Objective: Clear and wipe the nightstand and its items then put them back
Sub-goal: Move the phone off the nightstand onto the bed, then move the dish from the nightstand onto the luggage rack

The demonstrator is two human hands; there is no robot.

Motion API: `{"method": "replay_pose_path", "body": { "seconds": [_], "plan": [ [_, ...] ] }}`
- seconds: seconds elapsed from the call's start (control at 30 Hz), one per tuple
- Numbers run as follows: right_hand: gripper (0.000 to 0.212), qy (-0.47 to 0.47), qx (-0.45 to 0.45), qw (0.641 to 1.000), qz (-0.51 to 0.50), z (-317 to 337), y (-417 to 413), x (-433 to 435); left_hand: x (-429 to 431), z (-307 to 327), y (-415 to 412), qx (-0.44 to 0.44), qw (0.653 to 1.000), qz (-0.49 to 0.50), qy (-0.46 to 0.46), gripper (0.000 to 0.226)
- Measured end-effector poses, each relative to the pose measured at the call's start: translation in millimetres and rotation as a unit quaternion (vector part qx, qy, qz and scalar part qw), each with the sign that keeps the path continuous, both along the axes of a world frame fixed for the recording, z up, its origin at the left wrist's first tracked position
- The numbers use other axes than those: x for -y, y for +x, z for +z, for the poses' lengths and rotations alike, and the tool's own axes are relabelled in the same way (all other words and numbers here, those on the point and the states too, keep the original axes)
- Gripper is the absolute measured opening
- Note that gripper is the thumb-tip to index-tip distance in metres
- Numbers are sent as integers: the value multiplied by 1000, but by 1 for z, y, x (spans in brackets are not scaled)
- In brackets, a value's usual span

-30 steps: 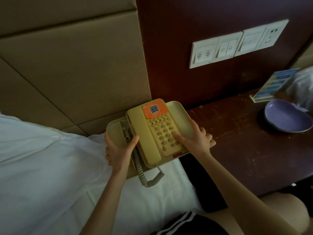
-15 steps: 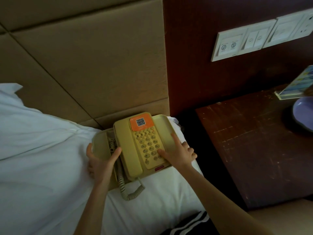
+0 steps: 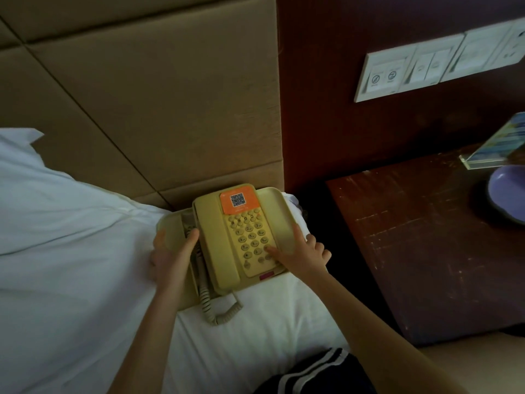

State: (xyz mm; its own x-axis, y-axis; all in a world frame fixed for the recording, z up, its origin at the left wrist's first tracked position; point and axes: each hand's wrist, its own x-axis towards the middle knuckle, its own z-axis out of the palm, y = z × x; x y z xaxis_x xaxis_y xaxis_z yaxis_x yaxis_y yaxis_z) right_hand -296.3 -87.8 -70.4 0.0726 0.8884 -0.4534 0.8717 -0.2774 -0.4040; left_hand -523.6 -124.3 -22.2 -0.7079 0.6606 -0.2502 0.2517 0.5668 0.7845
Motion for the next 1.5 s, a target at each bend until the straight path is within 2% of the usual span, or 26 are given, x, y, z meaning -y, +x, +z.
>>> {"method": "replay_pose_path", "body": {
  "seconds": [0.07, 0.13, 0.23, 0.33, 0.43, 0.5, 0.6, 0.7, 0.77, 0.87, 0.97, 1.13, 1.3, 1.43, 1.5],
  "plan": [
    [94, 14, 0, 1000, -9, 6, 2, -1, -3, 8, 11, -17, 998, -30, 56, 72],
    [86, 26, -20, 999, -24, 14, 6, -6, -8, 16, 27, 16, 993, -61, 101, 62],
    [78, 46, -62, 996, -43, 25, 19, -11, -18, 22, 54, 57, 989, -93, 100, 67],
    [69, 72, -106, 990, -61, 32, 43, -12, -25, 21, 80, -25, 994, -96, 34, 77],
    [57, 101, -137, 982, -83, 38, 74, -12, -30, 25, 104, -78, 995, -58, 9, 80],
    [50, 119, -155, 975, -102, 41, 94, -11, -33, 27, 122, -106, 992, -72, 12, 79],
    [43, 150, -184, 964, -123, 46, 127, -9, -42, 28, 159, -104, 985, -126, 51, 68],
    [38, 186, -182, 952, -163, 51, 167, -6, -53, 30, 209, -74, 966, -227, 101, 59],
    [37, 201, -170, 944, -201, 55, 198, -4, -61, 29, 249, 3, 943, -311, 114, 53],
    [36, 219, -154, 927, -262, 60, 247, 0, -74, 29, 313, 109, 904, -407, 73, 46],
    [37, 228, -122, 918, -301, 62, 295, -1, -92, 28, 379, 151, 872, -464, 27, 43],
    [37, 223, -98, 891, -384, 56, 365, -10, -125, 17, 475, 116, 854, -506, 5, 36],
    [17, 193, -67, 882, -425, 33, 418, -19, -161, -12, 542, -18, 837, -546, -21, 26],
    [28, 160, -91, 878, -442, 12, 440, -26, -183, -37, 572, -66, 843, -529, -77, 55],
    [31, 156, -114, 877, -440, 4, 444, -30, -190, -47, 581, -45, 856, -502, -113, 54]
  ]
}}
